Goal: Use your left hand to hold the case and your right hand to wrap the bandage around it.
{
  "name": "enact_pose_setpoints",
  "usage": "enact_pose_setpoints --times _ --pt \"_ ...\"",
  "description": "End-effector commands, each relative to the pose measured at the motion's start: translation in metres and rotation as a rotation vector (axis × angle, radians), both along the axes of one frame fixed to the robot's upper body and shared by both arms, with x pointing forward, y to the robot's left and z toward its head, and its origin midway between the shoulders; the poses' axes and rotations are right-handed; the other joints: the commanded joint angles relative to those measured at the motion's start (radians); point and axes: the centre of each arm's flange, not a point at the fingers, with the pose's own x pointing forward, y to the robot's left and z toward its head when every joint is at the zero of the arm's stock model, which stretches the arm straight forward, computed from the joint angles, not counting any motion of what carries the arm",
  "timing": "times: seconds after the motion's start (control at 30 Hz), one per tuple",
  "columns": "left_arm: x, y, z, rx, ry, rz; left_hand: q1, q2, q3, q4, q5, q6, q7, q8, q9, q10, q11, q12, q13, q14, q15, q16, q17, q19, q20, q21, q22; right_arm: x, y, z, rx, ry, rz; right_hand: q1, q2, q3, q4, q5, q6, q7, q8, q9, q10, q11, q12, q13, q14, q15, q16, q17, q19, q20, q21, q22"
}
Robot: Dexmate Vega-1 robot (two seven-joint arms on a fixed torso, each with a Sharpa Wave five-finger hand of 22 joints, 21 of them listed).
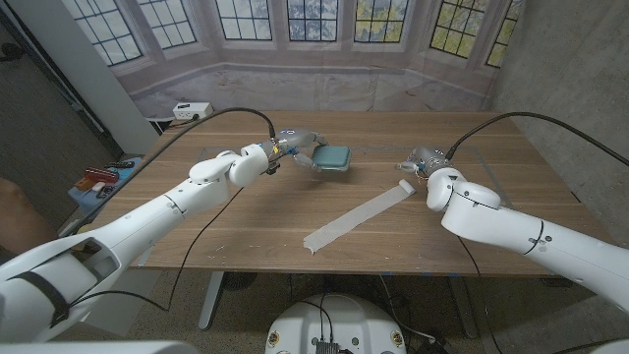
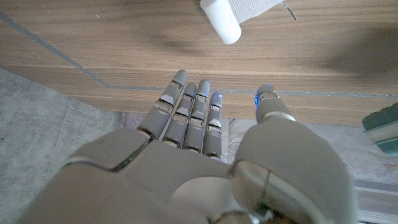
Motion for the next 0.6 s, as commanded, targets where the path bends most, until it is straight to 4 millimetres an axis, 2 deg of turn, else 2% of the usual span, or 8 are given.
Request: enact_pose_setpoints --times 0.03,0.6 --pt "0.003 0.002 0.004 -0.014 -0.004 -0.003 0.006 0.040 0.008 0.006 0.007 0.110 -0.033 0.170 0.021 0.056 -0.047 0.007 0.004 0.009 0.001 -0.004 0.005 0.002 -0.007 -0.002 0.000 0.000 0.006 -0.004 -0.064 0.038 -0.037 0.016 -0.004 -0.002 0.003 0.002 0.012 -0.001 0.003 0.003 0.010 0.003 0.011 0.003 0.016 -0.002 0.006 0.002 0.011 0.003 -0.005 0.002" --pt "0.003 0.003 0.004 -0.019 -0.004 -0.008 0.004 0.042 0.010 0.006 0.007 0.108 -0.034 0.176 0.016 0.058 -0.046 0.005 0.009 0.010 0.001 -0.008 0.008 0.000 -0.007 -0.002 0.001 0.000 0.015 -0.016 -0.108 0.075 -0.069 0.040 -0.008 -0.003 0.005 0.002 0.055 -0.010 0.007 0.005 0.042 -0.003 0.036 0.015 0.058 -0.012 0.016 0.006 0.024 0.006 -0.004 0.003"
